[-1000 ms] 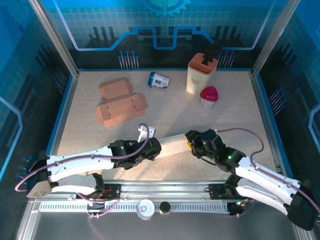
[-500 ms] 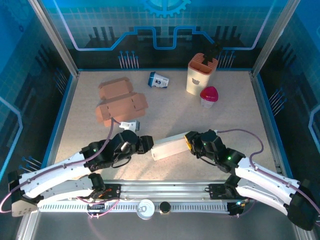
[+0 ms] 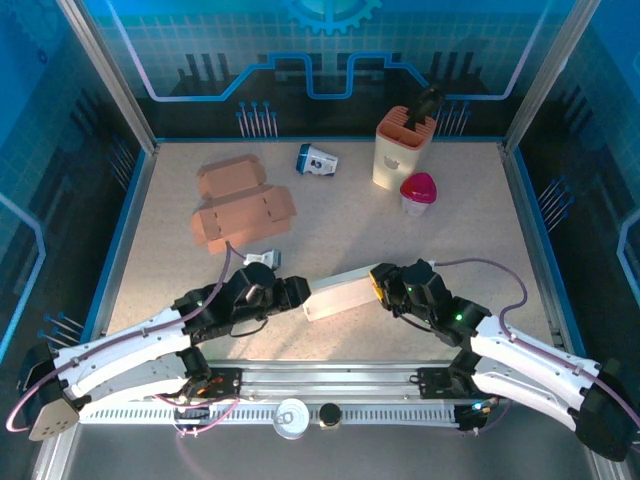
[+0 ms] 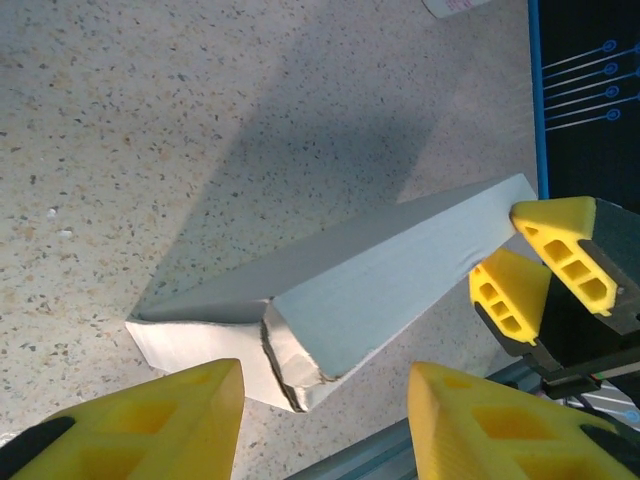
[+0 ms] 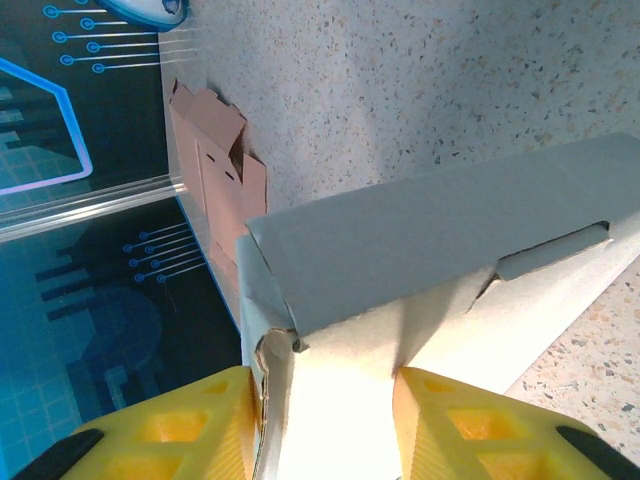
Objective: Fold the paper box
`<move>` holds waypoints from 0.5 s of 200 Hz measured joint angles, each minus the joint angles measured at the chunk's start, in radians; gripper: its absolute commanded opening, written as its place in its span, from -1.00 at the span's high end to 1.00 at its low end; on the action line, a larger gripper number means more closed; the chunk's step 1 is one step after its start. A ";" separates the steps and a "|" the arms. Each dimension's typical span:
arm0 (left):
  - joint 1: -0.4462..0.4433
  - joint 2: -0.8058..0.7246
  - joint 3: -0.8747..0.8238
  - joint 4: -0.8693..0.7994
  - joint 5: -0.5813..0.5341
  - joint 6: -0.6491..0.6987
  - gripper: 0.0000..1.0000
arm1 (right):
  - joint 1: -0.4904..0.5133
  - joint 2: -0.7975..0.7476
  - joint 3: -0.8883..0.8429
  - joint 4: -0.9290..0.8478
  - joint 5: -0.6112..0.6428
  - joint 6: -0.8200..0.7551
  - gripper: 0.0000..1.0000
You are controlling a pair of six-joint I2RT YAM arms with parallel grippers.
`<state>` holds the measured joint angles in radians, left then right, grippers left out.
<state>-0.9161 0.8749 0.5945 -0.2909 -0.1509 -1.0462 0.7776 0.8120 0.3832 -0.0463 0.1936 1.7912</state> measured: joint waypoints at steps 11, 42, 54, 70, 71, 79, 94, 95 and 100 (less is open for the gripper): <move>0.004 -0.001 -0.009 0.005 0.003 -0.003 0.08 | 0.000 0.000 -0.003 0.006 0.000 0.000 0.25; 0.020 -0.001 -0.027 0.011 0.011 -0.004 0.09 | 0.000 0.000 -0.007 0.013 0.000 0.000 0.25; 0.027 -0.001 -0.028 0.013 0.014 -0.003 0.12 | 0.000 0.000 -0.009 0.015 0.000 0.000 0.25; 0.035 -0.001 -0.028 0.017 0.018 -0.006 0.18 | 0.000 0.000 -0.010 0.018 0.000 0.000 0.26; 0.035 -0.001 -0.028 0.018 0.019 -0.005 0.19 | 0.000 0.000 -0.010 0.018 0.000 0.000 0.26; 0.036 -0.001 -0.028 0.021 0.019 -0.006 0.20 | 0.000 0.000 -0.010 0.018 0.000 0.000 0.26; 0.037 -0.001 -0.029 0.032 0.026 -0.007 0.22 | 0.000 0.000 -0.013 0.022 0.000 0.000 0.26; 0.037 -0.001 -0.030 0.032 0.027 -0.007 0.22 | 0.000 0.000 -0.013 0.022 0.000 0.000 0.26; 0.036 -0.001 -0.032 0.038 0.030 -0.008 0.23 | 0.000 0.000 -0.013 0.023 0.000 0.000 0.27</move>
<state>-0.8799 0.8742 0.5625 -0.2531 -0.1207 -1.0538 0.7776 0.8116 0.3698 -0.0235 0.1936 1.7912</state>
